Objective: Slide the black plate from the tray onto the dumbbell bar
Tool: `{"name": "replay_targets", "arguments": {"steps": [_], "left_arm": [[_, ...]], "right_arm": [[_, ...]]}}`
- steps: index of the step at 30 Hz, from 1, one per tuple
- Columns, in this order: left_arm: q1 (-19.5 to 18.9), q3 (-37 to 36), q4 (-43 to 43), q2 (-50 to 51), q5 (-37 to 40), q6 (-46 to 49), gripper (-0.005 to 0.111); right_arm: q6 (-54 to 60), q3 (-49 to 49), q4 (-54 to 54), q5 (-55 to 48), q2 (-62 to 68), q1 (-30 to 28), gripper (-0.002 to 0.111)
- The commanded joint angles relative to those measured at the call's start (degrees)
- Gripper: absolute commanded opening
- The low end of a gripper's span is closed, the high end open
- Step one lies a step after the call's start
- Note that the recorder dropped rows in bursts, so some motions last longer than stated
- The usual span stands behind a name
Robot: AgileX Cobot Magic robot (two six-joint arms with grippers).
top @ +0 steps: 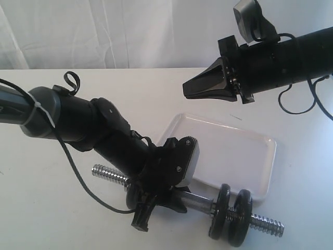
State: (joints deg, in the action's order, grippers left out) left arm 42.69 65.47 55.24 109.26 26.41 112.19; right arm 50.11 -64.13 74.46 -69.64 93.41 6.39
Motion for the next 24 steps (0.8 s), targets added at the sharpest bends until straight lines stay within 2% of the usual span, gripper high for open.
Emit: {"name": "replay_targets", "arguments": {"steps": [1, 9, 17, 24], "left_arm": [[0.3, 2.0, 7.3, -2.6, 4.4, 8.7, 0.0], [0.3, 2.0, 4.1, -2.6, 4.4, 8.7, 0.0], [0.3, 1.9, 3.7, -2.6, 4.7, 8.2, 0.0], [0.3, 1.9, 3.7, -2.5, 4.7, 8.0, 0.0]], "right_arm": [[0.0, 0.2, -0.1, -0.3, -0.4, -0.1, 0.0], [0.0, 0.2, -0.8, -0.3, -0.4, -0.1, 0.0], [-5.6, 0.2, -11.9, -0.3, -0.4, -0.1, 0.0], [-6.5, 0.2, -12.9, -0.3, -0.4, -0.1, 0.0]]}}
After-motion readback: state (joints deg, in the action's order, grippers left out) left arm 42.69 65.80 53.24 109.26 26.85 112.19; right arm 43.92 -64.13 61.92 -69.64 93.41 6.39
